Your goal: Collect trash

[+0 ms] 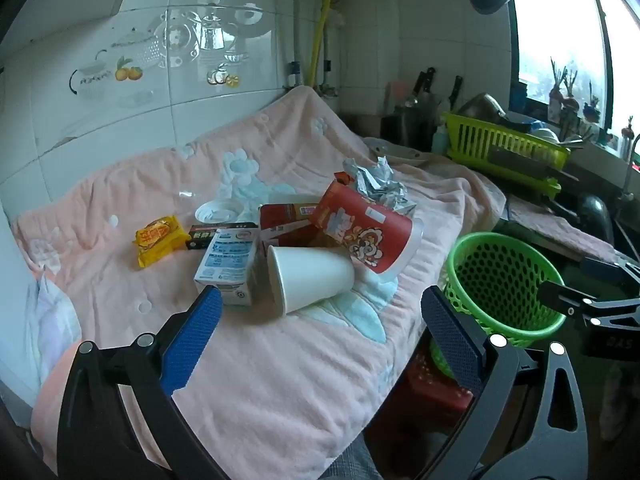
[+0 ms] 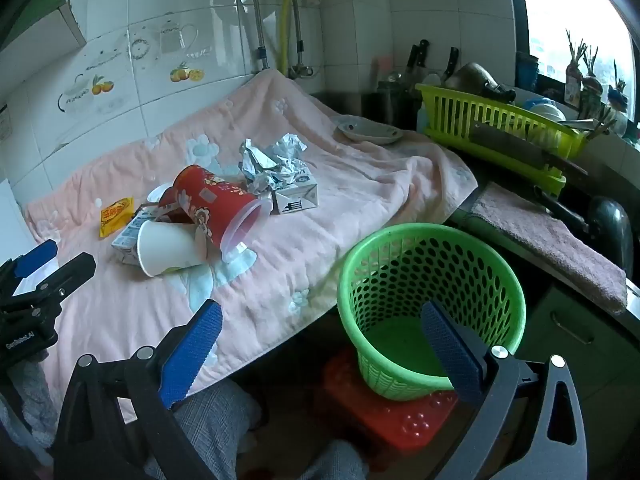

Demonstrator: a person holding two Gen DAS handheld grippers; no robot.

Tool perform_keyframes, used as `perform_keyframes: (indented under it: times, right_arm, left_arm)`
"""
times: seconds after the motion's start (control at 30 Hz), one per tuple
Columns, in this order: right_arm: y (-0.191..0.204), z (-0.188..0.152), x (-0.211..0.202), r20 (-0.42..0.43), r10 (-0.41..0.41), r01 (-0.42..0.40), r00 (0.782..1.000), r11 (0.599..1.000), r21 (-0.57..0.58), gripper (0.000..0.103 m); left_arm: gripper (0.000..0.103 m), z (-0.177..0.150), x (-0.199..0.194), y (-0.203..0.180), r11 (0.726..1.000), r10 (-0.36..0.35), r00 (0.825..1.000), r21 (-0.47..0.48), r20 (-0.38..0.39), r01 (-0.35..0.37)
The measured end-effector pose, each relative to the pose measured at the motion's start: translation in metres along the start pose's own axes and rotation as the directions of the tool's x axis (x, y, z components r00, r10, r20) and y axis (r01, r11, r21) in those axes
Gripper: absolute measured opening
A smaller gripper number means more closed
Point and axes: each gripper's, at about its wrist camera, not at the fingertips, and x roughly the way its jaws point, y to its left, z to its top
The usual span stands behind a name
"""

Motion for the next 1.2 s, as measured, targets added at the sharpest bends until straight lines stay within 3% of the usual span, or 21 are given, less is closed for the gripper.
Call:
perform_keyframes:
  times: [0.3, 1.2]
  right_arm:
    - [-0.002, -0.001, 0.0, -0.002, 0.001, -0.001, 1.0, 1.0, 0.003, 0.097]
    - [-0.006, -0.001, 0.0, 0.002, -0.004, 0.004, 1.0, 1.0, 0.005, 0.097]
  left_arm:
    - [0.093, -0.004, -0.002, -0.003, 1.0, -0.003, 1.0, 0.001, -0.002, 0.003]
    - [0.093, 0.001, 0.0, -0.012, 1.0, -0.027, 1.0, 0.014, 0.008, 0.026]
